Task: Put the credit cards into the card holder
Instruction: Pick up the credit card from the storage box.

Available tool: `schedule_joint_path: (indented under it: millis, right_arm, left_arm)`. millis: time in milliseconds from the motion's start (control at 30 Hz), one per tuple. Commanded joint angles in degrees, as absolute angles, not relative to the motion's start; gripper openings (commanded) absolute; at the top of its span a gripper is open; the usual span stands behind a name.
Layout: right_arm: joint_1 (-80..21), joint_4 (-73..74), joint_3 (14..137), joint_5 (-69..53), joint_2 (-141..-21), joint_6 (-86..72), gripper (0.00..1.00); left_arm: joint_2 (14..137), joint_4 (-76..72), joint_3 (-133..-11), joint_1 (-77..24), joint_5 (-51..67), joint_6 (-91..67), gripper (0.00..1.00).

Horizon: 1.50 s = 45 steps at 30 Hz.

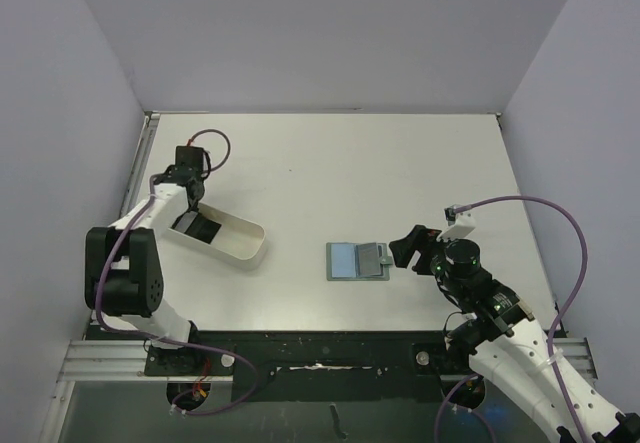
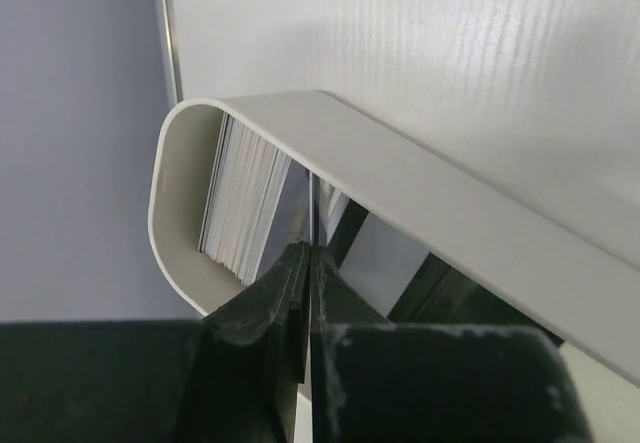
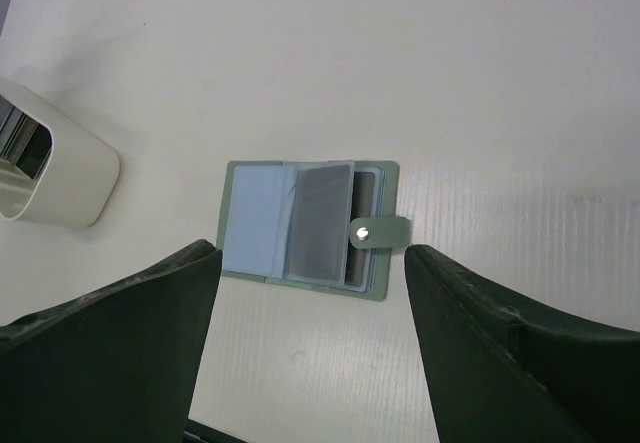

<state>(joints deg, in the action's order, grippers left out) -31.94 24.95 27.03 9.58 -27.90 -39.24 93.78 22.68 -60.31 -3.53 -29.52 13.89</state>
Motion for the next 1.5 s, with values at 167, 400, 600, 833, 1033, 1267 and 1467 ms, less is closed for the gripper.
schedule_joint_path:
  millis: [167, 400, 600, 833, 1033, 1267, 1467]
  right_arm:
    - [-32.1, 25.1, 30.4, 9.7, -30.7, -39.3, 0.75]
    - [-32.2, 25.5, 31.6, 10.9, -33.6, -39.8, 0.75]
    - [-32.1, 25.1, 33.6, 12.7, -40.7, -38.2, 0.73]
    - [-32.1, 20.2, 34.7, 10.6, -50.2, -35.5, 0.60]
    - [-31.6, 15.5, 35.1, 9.1, -59.7, -35.0, 0.51]
    - [-29.9, 13.1, 37.9, 9.3, -69.7, -33.8, 0.57]
    - [-28.2, 11.3, 37.9, 6.0, -75.0, -32.6, 0.56]
  left_arm:
    - [81.9, 31.1, -65.5, -2.8, -17.7, 0.5, 0.00]
    - [75.5, 34.2, -67.9, -2.8, -5.6, -6.8, 0.00]
    - [71.3, 33.1, -66.0, -2.9, 11.5, -13.7, 0.00]
    - [68.1, 22.7, -57.4, -3.2, 31.3, -26.7, 0.00]
    - [65.9, 9.3, -48.9, -9.2, 36.7, -36.7, 0.00]
    - [68.6, 0.0, -44.9, -17.8, 35.6, -43.9, 0.00]
    - [70.7, -7.1, -42.2, -21.2, 34.1, -48.3, 0.00]
